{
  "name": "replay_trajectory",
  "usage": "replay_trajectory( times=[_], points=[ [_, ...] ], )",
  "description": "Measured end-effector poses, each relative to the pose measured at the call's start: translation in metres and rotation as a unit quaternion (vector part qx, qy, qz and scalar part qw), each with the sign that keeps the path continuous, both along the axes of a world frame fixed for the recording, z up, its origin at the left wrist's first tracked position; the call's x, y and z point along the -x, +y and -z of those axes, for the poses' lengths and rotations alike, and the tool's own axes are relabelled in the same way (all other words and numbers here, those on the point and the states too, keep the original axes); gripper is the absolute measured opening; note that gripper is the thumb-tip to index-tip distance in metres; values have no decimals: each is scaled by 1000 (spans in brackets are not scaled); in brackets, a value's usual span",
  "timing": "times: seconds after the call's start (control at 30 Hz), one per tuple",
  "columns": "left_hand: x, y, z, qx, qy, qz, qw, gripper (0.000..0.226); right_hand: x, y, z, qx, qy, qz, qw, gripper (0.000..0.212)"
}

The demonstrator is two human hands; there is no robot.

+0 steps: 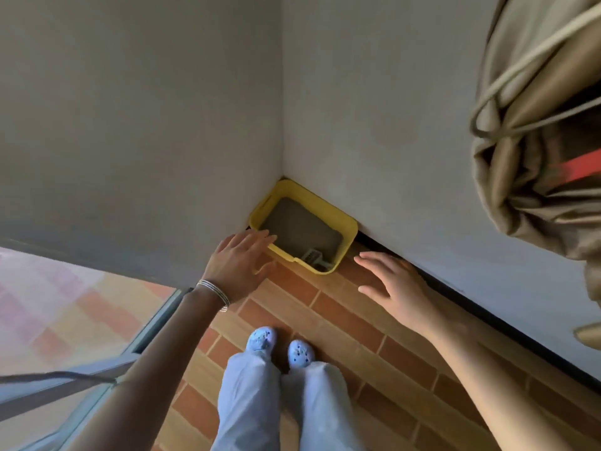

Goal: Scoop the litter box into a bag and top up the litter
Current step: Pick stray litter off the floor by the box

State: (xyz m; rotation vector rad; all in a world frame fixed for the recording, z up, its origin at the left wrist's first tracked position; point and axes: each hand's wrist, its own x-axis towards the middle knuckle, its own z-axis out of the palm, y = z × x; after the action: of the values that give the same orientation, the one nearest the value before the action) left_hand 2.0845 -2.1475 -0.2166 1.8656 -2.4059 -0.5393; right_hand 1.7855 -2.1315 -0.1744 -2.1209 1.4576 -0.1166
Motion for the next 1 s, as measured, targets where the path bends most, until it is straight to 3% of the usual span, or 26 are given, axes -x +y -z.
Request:
replay_trajectory(
  times=[0.33, 0.6, 0.8, 1.0],
  points=[
    [30, -55, 254, -3, 10, 133, 991, 55, 12, -26, 257, 28, 33, 49, 998, 47],
    [45, -88, 430, 50, 20, 207, 977, 56, 29, -43, 453, 33, 64, 77, 994, 48],
    [57, -107, 524, 104, 19, 241, 965, 55, 37, -49, 562, 45, 71, 104, 991, 51],
    [61, -101, 553, 153, 55, 243, 956, 50, 43, -33, 599, 65, 51, 122, 989, 51]
  ],
)
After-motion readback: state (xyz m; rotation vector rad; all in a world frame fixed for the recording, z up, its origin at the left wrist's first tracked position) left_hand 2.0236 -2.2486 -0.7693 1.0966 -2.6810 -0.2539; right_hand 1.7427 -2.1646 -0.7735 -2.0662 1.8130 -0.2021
